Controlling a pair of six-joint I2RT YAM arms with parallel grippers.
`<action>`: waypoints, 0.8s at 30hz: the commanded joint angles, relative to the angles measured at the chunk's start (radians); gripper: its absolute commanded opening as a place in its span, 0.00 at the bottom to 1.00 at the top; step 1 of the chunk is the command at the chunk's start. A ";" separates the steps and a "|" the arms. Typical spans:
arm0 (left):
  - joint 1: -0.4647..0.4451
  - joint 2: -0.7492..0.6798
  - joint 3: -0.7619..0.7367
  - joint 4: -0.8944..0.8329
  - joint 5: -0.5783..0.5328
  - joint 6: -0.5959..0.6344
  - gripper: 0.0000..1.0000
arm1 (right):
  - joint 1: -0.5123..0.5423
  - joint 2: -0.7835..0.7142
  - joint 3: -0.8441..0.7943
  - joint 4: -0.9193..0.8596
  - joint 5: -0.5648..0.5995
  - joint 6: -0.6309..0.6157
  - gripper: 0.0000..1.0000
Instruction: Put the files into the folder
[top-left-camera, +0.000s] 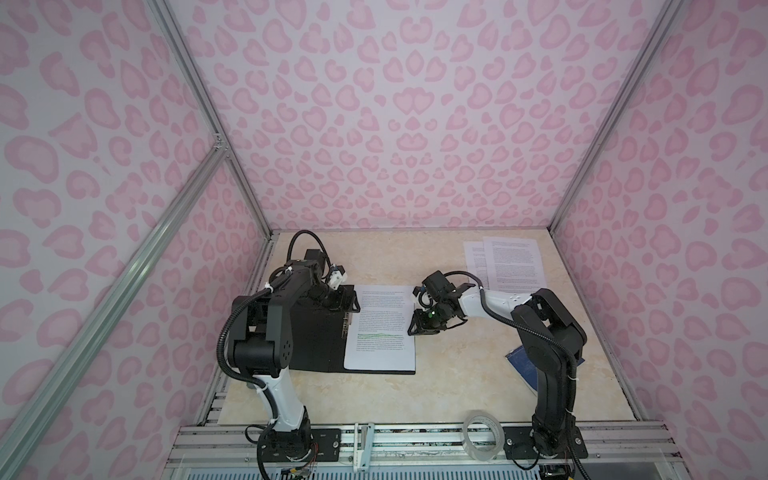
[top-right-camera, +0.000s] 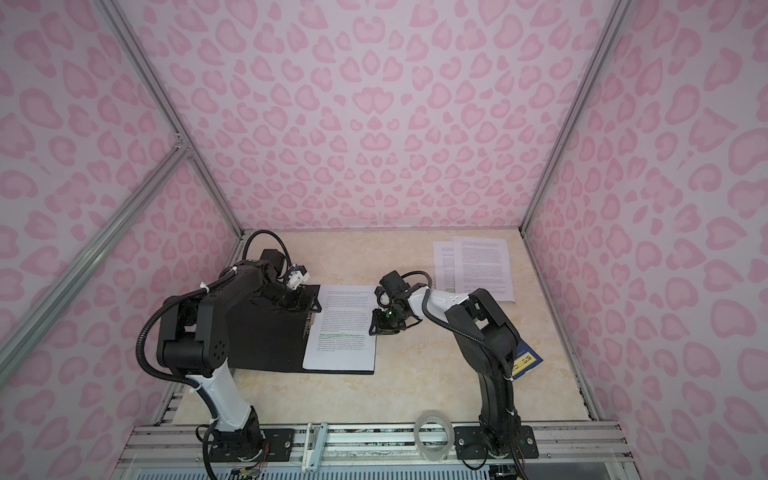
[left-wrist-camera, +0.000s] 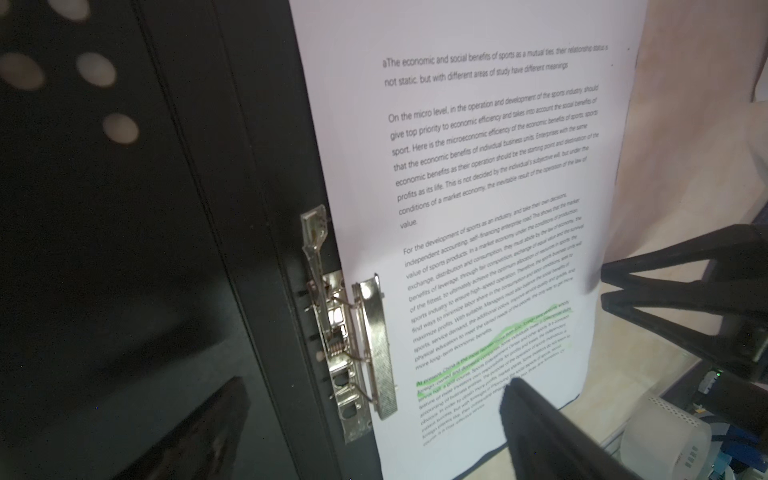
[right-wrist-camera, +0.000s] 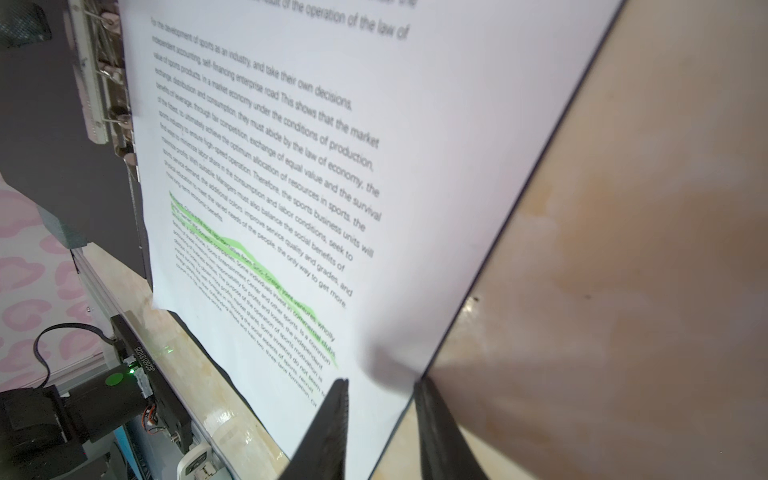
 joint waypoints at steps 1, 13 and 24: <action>0.000 0.010 0.002 -0.005 0.007 0.006 0.98 | 0.010 0.000 0.002 -0.055 0.063 -0.017 0.32; 0.000 -0.082 0.023 -0.027 -0.041 0.040 0.98 | -0.003 0.026 0.272 -0.192 0.136 -0.143 0.33; 0.000 -0.227 -0.080 -0.010 -0.120 0.087 0.98 | -0.109 0.374 0.819 -0.263 0.067 -0.253 0.32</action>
